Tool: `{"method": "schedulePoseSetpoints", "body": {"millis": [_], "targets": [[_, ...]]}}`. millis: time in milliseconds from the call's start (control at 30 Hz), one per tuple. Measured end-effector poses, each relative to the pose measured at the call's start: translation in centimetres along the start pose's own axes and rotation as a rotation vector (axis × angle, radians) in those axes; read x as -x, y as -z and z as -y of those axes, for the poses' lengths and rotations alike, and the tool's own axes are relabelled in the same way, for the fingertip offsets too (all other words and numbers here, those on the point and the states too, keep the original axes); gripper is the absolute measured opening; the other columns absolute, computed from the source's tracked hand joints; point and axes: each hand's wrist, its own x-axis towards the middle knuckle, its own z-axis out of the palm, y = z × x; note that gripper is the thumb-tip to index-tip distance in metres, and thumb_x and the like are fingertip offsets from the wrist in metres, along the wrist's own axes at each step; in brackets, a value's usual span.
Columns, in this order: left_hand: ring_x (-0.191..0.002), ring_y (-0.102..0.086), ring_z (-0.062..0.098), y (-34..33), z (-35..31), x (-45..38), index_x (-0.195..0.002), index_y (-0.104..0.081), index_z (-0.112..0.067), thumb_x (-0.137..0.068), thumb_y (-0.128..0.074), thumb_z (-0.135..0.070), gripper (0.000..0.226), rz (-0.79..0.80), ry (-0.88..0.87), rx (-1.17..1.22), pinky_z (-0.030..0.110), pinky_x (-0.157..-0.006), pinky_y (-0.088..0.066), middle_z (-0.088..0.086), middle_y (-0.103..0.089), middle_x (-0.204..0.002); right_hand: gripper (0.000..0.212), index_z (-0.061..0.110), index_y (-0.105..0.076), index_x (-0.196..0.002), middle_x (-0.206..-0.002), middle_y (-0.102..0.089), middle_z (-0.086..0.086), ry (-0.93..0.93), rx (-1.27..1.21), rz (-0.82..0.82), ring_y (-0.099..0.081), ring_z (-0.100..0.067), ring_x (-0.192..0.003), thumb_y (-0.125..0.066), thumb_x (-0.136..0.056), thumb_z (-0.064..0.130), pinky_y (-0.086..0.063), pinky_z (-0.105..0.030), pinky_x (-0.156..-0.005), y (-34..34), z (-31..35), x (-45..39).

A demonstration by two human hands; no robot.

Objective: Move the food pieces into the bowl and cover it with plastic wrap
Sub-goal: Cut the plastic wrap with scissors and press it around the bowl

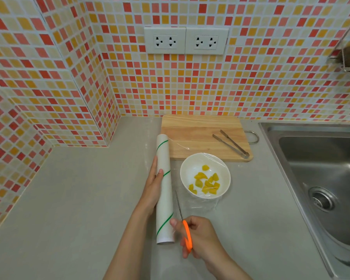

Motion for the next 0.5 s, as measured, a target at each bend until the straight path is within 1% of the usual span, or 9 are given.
{"method": "schedulePoseSetpoints", "body": {"millis": [67,133,200,300,400,433,500], "targets": [[-0.140,-0.024,0.001,0.0,0.0,0.1,-0.149,-0.019,-0.033,-0.102,-0.036,-0.023,0.051,-0.002,-0.011,-0.010,0.022,-0.113,-0.021,-0.016,-0.022,-0.156,0.043,0.016,-0.053,-0.054,-0.044,-0.053,-0.006,-0.004,0.018,-0.003,-0.053,-0.020,-0.031,-0.078,-0.065,0.049,-0.025,-0.013,-0.029,0.1,0.4,-0.3],[-0.140,-0.024,0.002,-0.1,0.1,0.3,-0.149,-0.020,-0.032,-0.102,-0.035,-0.022,0.051,-0.011,-0.018,-0.009,0.021,-0.111,-0.021,-0.015,-0.022,-0.156,0.047,0.018,-0.049,-0.050,-0.045,-0.052,-0.008,0.016,0.052,-0.020,-0.051,-0.019,-0.030,-0.076,-0.063,0.053,-0.024,-0.014,-0.029,0.3,0.8,-0.6],[-0.140,-0.025,0.003,-0.2,0.0,0.4,-0.149,-0.020,-0.031,-0.102,-0.035,-0.021,0.051,-0.016,-0.015,0.003,0.022,-0.112,-0.022,-0.014,-0.023,-0.156,0.048,0.016,-0.049,-0.052,-0.046,-0.051,-0.007,0.022,0.071,-0.020,-0.051,-0.018,-0.030,-0.075,-0.064,0.054,-0.023,-0.014,-0.030,0.3,1.1,-0.8],[-0.139,-0.027,0.002,-0.2,0.0,0.5,-0.149,-0.020,-0.032,-0.102,-0.035,-0.021,0.051,-0.014,-0.017,0.008,0.023,-0.112,-0.023,-0.015,-0.023,-0.156,0.047,0.015,-0.050,-0.055,-0.047,-0.055,-0.005,0.003,0.088,0.009,-0.058,-0.020,-0.034,-0.072,-0.067,0.055,-0.023,-0.016,-0.030,0.1,1.7,-1.1],[-0.140,-0.028,0.004,-0.1,0.1,0.7,-0.148,-0.020,-0.037,-0.102,-0.035,-0.023,0.051,-0.009,-0.013,0.027,0.031,-0.117,-0.024,-0.018,-0.024,-0.154,0.049,0.016,-0.048,-0.053,-0.046,-0.055,-0.003,0.017,0.105,0.004,-0.057,-0.018,-0.032,-0.072,-0.067,0.055,-0.024,-0.016,-0.030,0.1,2.2,-1.5],[-0.139,-0.030,0.004,0.0,0.2,0.7,-0.148,-0.020,-0.038,-0.102,-0.035,-0.024,0.051,-0.011,-0.011,0.033,0.031,-0.117,-0.025,-0.019,-0.025,-0.152,0.048,0.016,-0.047,-0.052,-0.045,-0.055,-0.003,0.026,0.106,0.000,-0.056,-0.017,-0.031,-0.072,-0.068,0.055,-0.024,-0.016,-0.030,0.1,2.4,-1.6],[-0.136,-0.032,0.002,0.0,0.2,0.6,-0.148,-0.021,-0.038,-0.101,-0.036,-0.024,0.051,-0.025,-0.008,0.045,0.025,-0.111,-0.028,-0.021,-0.027,-0.148,0.048,0.017,-0.047,-0.049,-0.044,-0.055,-0.002,0.038,0.105,0.009,-0.057,-0.017,-0.032,-0.071,-0.069,0.054,-0.024,-0.015,-0.030,-0.2,2.5,-1.7]]}}
